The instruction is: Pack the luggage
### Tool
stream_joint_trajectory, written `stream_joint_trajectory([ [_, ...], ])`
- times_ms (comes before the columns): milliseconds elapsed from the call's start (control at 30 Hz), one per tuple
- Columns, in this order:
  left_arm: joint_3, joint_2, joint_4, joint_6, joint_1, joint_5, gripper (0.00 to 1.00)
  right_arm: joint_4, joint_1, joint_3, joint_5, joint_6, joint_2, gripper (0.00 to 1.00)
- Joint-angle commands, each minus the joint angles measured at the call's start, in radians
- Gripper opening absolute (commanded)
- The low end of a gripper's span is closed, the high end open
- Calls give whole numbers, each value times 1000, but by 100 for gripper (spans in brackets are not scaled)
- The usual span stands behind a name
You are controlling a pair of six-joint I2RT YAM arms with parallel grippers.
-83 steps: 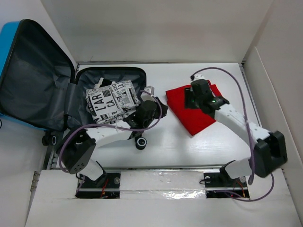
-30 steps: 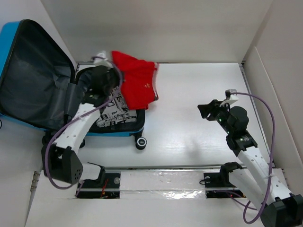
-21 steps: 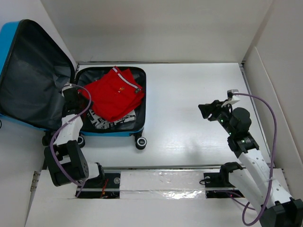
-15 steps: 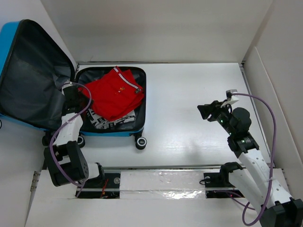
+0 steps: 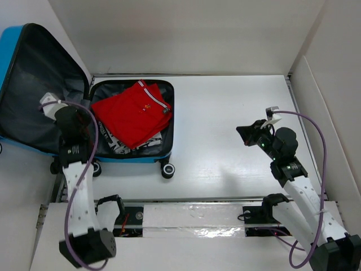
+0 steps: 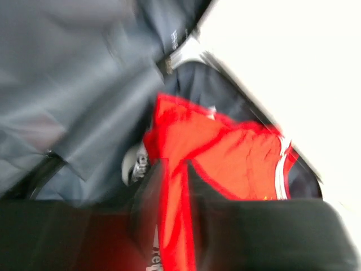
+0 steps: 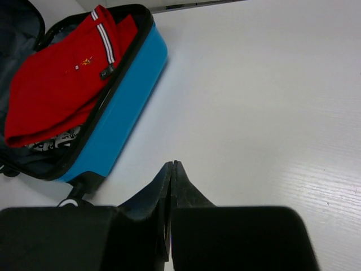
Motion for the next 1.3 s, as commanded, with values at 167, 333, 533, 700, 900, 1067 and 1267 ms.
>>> stream_joint_trajectory([
  [167, 50, -268, -282, -97, -38, -523, 0, 42, 4, 20, -42, -20, -3, 0],
  [333, 22, -257, -456, -176, -74, -927, 0, 44, 4, 20, -55, -21, 4, 1],
  [533, -7, -254, -541, -276, -74, -1043, 60, 36, 13, 29, -78, -30, 20, 16],
  [700, 17, -106, -450, -152, -33, -1119, 82, 39, 13, 28, -81, -29, 30, 24],
  [900, 27, 23, -259, 24, 96, -971, 76, 4, 22, 44, -68, -49, -4, 24],
  [1067, 203, 126, -308, 38, 96, -990, 69, 19, 42, 41, -80, -46, 8, 24],
  [1267, 248, 160, -308, 53, 96, -942, 43, 21, 51, 48, -94, -49, 39, 24],
])
